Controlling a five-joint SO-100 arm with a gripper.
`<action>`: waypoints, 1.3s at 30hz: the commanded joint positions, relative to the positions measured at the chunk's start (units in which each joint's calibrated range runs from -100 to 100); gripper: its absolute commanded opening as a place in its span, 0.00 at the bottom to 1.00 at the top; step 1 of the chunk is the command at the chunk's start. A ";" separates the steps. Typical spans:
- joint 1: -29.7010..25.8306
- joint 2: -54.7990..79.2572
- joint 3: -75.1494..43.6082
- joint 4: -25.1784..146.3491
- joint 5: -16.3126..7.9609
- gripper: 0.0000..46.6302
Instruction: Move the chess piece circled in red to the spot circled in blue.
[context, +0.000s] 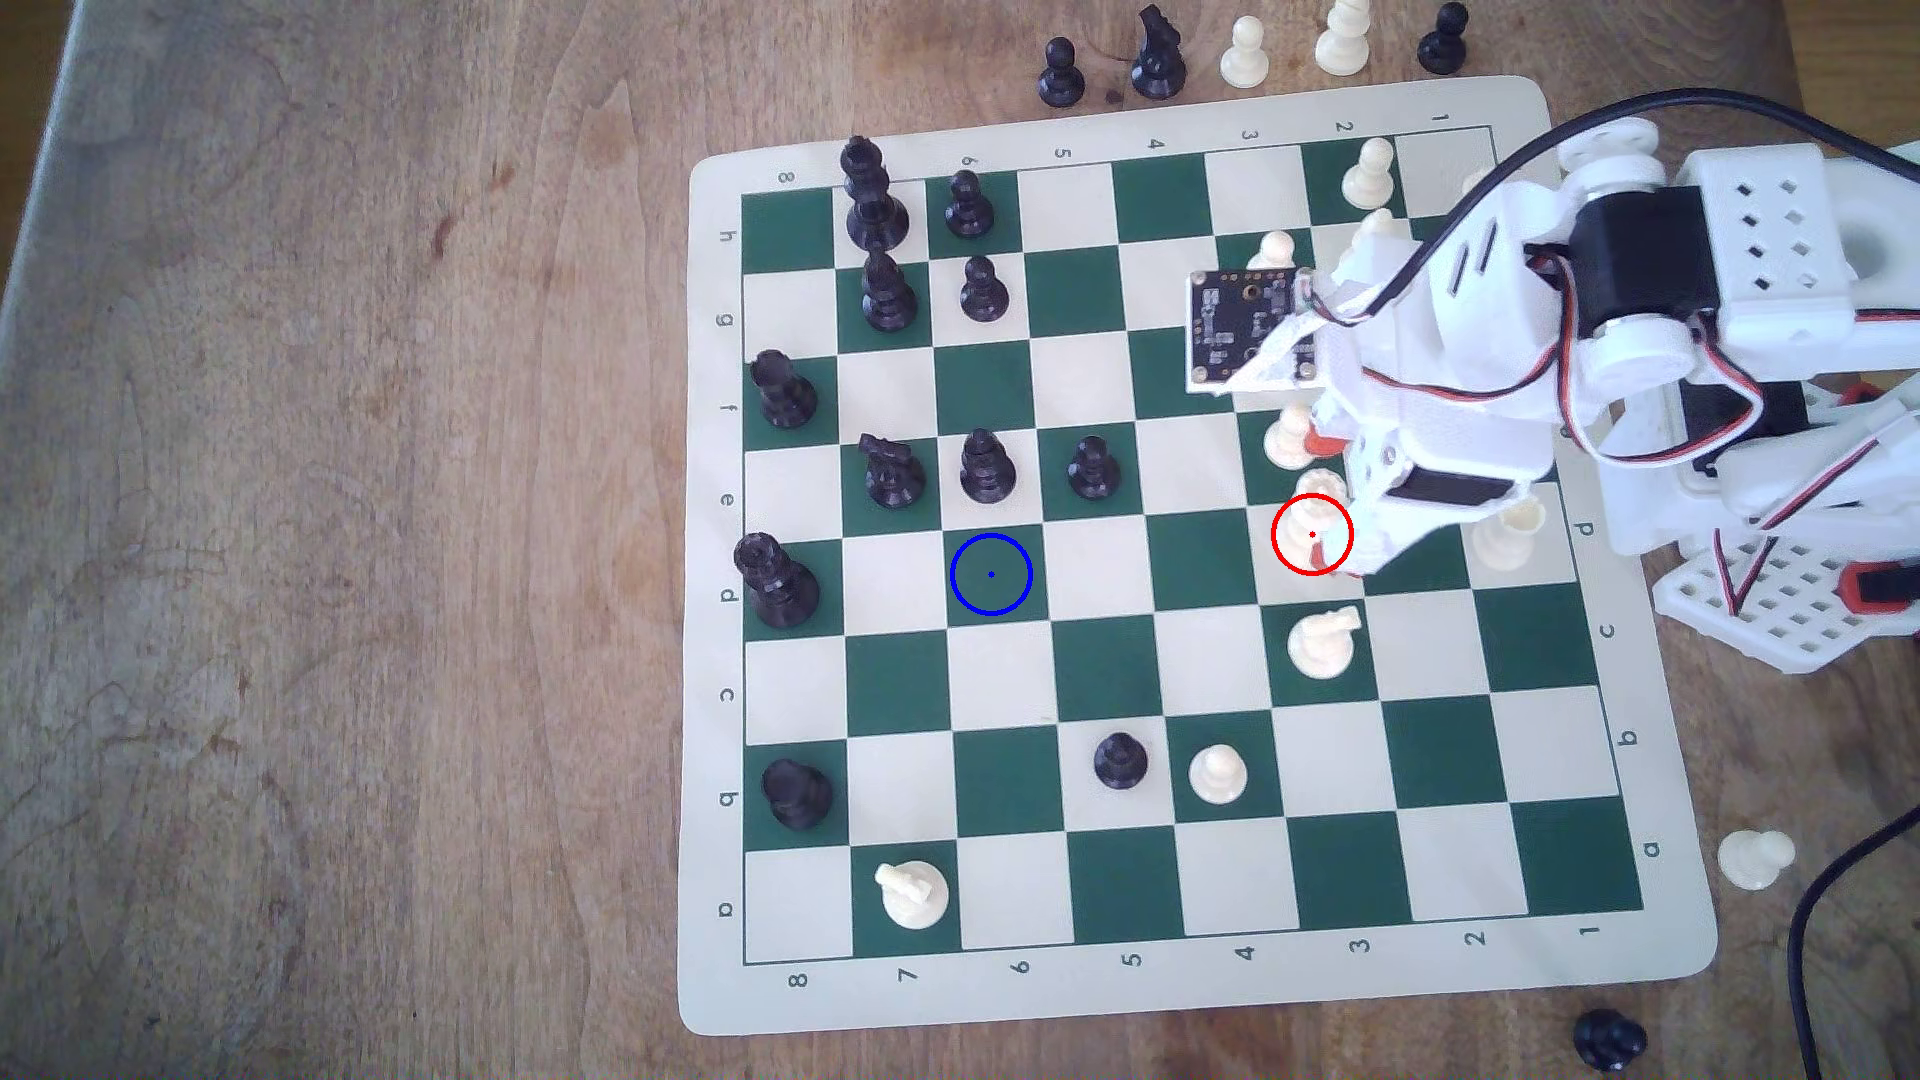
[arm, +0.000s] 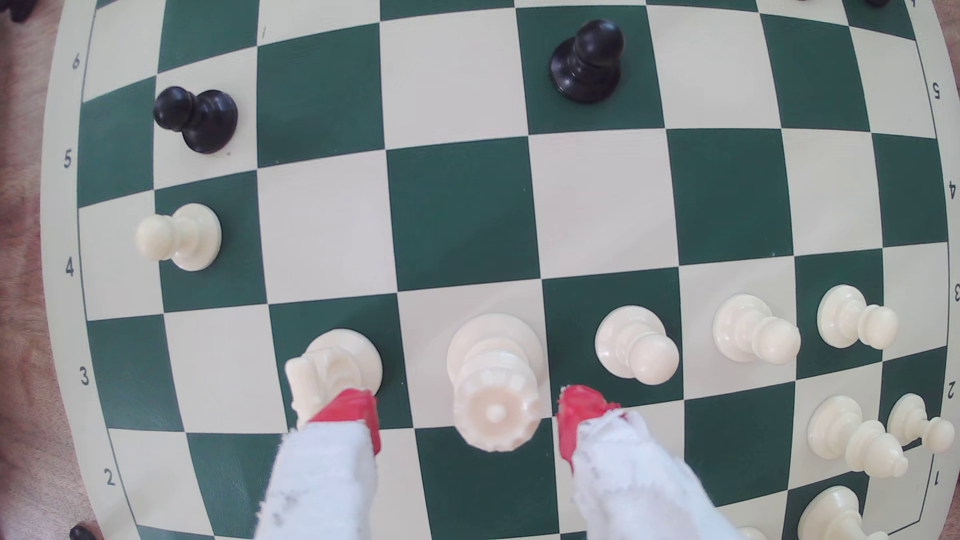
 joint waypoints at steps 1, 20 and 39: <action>0.03 0.69 -0.39 -1.20 0.29 0.39; -2.08 2.90 -0.39 -2.51 -0.10 0.22; -0.12 -0.32 -5.28 4.13 0.63 0.04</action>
